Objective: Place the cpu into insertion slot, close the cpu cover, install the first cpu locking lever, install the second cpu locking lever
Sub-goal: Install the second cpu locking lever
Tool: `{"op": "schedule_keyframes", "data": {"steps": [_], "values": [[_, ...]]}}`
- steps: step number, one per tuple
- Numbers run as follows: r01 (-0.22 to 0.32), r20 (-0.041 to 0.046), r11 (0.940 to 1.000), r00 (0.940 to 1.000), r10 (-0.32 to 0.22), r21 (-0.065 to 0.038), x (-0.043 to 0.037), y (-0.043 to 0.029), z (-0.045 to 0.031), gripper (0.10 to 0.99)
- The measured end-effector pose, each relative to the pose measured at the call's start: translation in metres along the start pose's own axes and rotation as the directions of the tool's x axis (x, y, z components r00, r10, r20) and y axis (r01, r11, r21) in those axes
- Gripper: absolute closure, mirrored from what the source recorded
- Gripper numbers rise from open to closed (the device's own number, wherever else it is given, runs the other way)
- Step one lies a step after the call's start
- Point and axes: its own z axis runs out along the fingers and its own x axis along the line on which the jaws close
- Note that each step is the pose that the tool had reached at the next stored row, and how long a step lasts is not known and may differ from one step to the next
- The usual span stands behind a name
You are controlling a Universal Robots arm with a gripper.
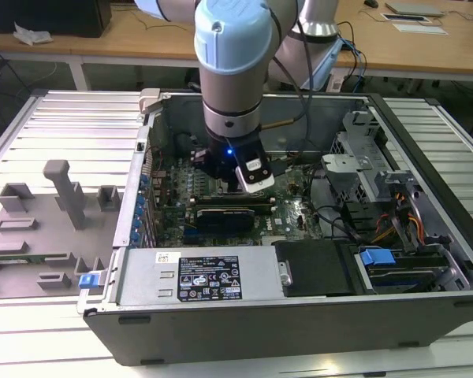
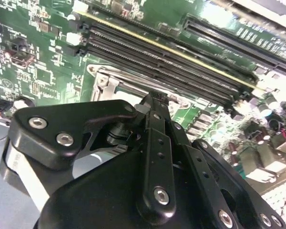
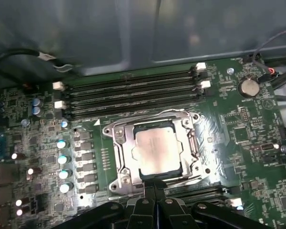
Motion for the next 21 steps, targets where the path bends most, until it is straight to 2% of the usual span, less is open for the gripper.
{"op": "schedule_keyframes", "data": {"steps": [4,5,6,7,8,11,14,15,16,19,21], "values": [[0.001,0.0004,0.9998,1.0,-0.001,0.017,-0.0007,0.01,0.0023,0.98],[0.001,0.0013,0.9996,1.0,-0.001,0.026,-0.0006,0.0147,0.0034,0.98],[0.002,0.0021,0.9992,1.0,-0.002,0.04,-0.0008,0.0209,0.0048,0.98],[0.002,0.0018,0.9988,1.0,-0.002,0.05,-0.0016,0.0239,0.0056,0.98],[0.003,0.0011,0.9985,1.0,-0.003,0.055,-0.0026,0.0252,0.0059,0.98],[0.002,-0.0025,0.9982,1.0,-0.002,0.06,-0.0098,0.0282,0.0068,0.98],[0.003,-0.0025,0.9982,1.0,-0.003,0.06,-0.0101,0.0349,0.0079,0.98],[0.003,-0.0021,0.9979,1.0,-0.003,0.064,-0.0097,0.0386,0.0059,0.98],[0.004,-0.001,0.9974,1.0,-0.004,0.072,-0.0096,0.0415,0.0007,0.98],[0.005,0.0027,0.9954,1.0,-0.005,0.096,-0.0099,0.0451,-0.0099,0.98],[0.005,0.0031,0.995,1.0,-0.006,0.1,-0.01,0.0452,-0.0102,0.98]]}}
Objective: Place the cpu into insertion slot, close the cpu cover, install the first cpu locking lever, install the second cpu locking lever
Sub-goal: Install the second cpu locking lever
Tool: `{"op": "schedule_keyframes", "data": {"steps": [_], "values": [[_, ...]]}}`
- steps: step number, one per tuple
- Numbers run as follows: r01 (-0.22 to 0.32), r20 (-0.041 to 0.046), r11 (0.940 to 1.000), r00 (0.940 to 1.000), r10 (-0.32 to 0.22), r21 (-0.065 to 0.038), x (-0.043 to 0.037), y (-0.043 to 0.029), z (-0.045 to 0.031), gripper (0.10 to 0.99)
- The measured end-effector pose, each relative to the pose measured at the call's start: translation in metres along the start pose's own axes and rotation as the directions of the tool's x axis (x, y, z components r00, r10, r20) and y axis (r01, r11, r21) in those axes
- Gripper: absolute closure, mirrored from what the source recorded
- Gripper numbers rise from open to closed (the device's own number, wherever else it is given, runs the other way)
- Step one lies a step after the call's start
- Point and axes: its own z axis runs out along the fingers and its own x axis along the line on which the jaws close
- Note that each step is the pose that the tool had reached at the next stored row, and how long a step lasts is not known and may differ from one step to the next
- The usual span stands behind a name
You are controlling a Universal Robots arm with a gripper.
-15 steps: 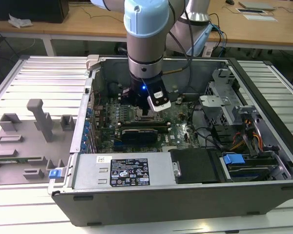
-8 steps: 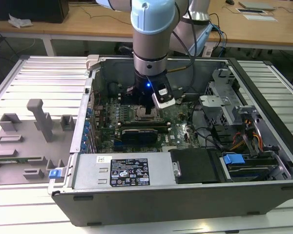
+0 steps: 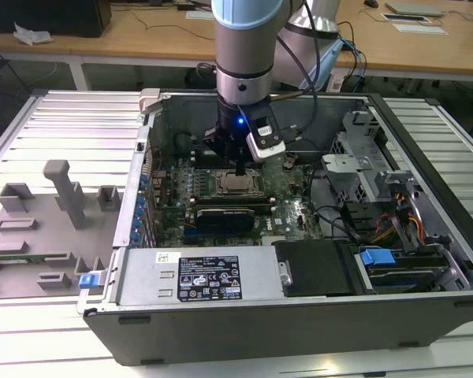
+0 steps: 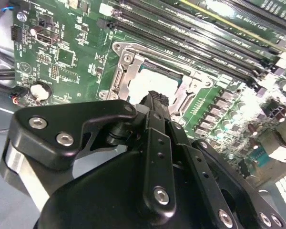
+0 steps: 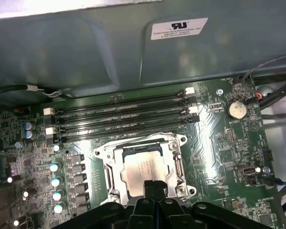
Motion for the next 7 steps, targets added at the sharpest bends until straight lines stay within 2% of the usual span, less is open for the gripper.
{"op": "schedule_keyframes", "data": {"steps": [7], "values": [[0.0,0.0001,1.0,1.0,0.0,0.0,0.0001,0.0,0.0,0.98]]}}
